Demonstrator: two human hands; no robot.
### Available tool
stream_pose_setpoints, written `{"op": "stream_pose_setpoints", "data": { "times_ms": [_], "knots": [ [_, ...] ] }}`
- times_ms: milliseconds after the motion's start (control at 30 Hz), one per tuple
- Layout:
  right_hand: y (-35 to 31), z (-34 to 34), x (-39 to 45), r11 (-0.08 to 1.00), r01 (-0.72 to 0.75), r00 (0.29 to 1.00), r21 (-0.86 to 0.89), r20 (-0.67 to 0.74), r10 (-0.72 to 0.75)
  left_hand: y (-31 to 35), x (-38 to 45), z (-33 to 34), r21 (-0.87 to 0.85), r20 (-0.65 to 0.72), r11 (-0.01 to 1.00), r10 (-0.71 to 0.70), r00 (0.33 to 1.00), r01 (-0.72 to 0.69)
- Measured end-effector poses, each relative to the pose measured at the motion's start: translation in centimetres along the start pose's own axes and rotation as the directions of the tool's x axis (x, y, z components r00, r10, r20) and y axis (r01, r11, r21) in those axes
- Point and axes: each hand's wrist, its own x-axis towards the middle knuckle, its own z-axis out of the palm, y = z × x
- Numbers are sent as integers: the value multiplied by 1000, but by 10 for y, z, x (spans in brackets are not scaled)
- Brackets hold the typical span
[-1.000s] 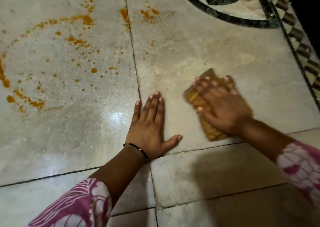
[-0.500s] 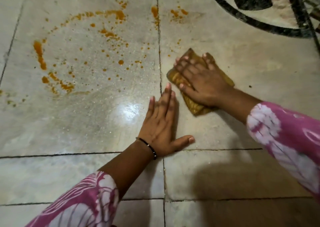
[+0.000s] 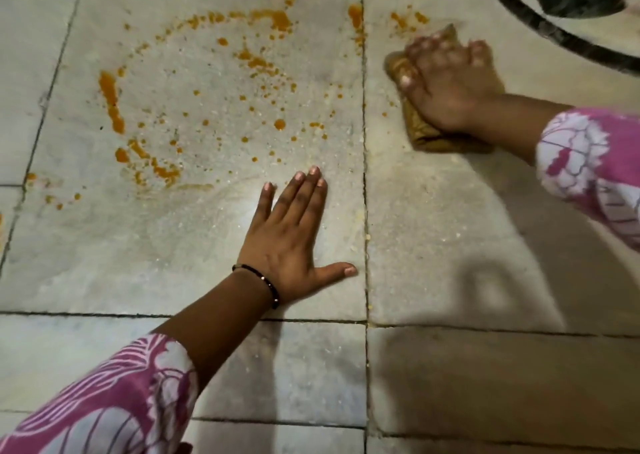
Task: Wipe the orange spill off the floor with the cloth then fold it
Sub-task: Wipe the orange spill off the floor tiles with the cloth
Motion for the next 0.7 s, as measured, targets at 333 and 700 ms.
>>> {"op": "stream_pose_setpoints", "data": {
  "times_ms": [333,700],
  "knots": [
    [38,9,-66,955,295,955,10,-20,-295,-1,1,3,-23,-29,1000,10,1000,-11],
    [-69,8,-34,922,386,922,-39,26,-385,0,2,-2,-8,16,1000,4,1000,-4]
  ]
}}
